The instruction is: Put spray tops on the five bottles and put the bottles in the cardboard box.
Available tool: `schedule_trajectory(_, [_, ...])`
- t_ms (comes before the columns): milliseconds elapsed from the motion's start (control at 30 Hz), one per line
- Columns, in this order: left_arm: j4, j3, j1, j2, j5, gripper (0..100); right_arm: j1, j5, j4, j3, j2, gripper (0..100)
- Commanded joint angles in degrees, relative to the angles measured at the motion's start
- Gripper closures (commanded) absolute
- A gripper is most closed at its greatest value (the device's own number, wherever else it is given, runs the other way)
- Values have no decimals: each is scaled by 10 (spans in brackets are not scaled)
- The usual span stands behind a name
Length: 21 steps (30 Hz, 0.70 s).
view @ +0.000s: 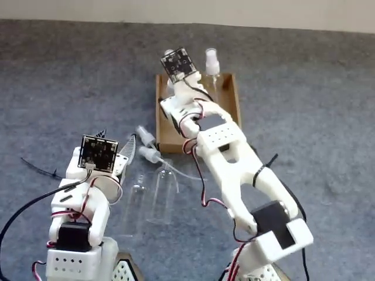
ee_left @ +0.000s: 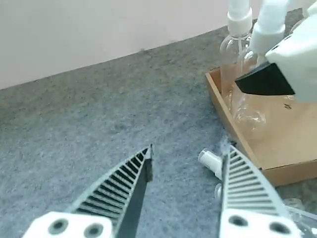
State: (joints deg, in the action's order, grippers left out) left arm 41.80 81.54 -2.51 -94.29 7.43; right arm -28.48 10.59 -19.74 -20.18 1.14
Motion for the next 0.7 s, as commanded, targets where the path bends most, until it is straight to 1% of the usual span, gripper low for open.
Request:
schedule_trajectory(0, [-18, -3, -9, 1, -5, 797, -3, 7, -35, 73, 16, 994])
schedule_trajectory(200, [-18, -3, -9, 1, -5, 797, -3, 7, -40, 94, 27, 988])
schedule_trajectory(300, [-18, -3, -9, 1, -5, 797, -4, 18, -59, 94, 27, 982])
schedule_trajectory(367, [-18, -3, -9, 1, -5, 797, -6, 29, -63, 94, 27, 956])
schedule_trajectory(500, [-18, -3, -9, 1, -5, 797, -6, 28, -63, 94, 27, 896])
schedule_trajectory(667, [-18, -3, -9, 1, -5, 797, -6, 27, -63, 94, 27, 882])
